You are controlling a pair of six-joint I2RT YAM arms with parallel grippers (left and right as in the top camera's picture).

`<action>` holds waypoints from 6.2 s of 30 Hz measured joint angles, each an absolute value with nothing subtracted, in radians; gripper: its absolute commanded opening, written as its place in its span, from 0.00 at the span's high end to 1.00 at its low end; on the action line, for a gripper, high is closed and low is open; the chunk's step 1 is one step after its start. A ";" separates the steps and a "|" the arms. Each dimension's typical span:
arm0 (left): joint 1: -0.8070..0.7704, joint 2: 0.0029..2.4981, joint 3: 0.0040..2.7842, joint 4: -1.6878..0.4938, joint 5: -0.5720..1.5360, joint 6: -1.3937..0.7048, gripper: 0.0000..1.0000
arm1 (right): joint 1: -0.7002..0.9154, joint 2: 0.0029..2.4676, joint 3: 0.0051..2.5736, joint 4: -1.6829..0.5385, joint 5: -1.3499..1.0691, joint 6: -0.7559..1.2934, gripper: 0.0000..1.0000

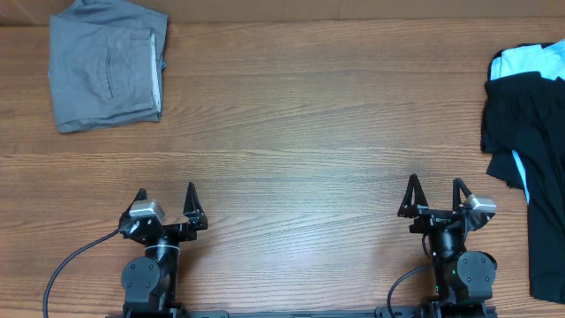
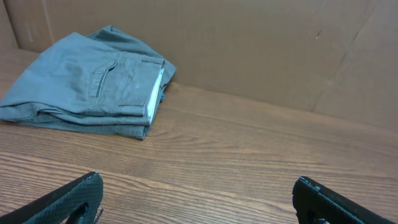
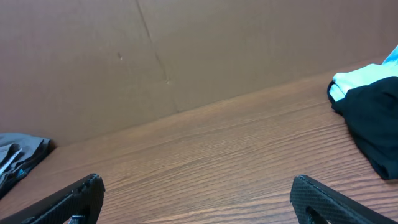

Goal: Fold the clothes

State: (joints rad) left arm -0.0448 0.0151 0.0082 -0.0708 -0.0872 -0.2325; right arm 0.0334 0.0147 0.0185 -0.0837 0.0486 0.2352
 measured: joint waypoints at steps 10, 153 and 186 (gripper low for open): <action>-0.045 0.015 0.008 -0.071 -0.088 -0.233 0.00 | 0.033 0.015 0.019 -0.084 0.049 0.235 0.00; -0.045 0.015 0.008 -0.071 -0.087 -0.233 0.00 | -0.384 2.184 1.665 -0.670 0.285 0.022 0.57; -0.045 0.015 0.008 -0.071 -0.088 -0.233 0.00 | -0.359 1.800 1.669 -0.654 -0.047 0.142 0.96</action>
State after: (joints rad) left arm -0.0448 0.0151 0.0082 -0.0708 -0.0875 -0.2325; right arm -0.3592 1.8000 1.6691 -0.6537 -0.0475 0.1425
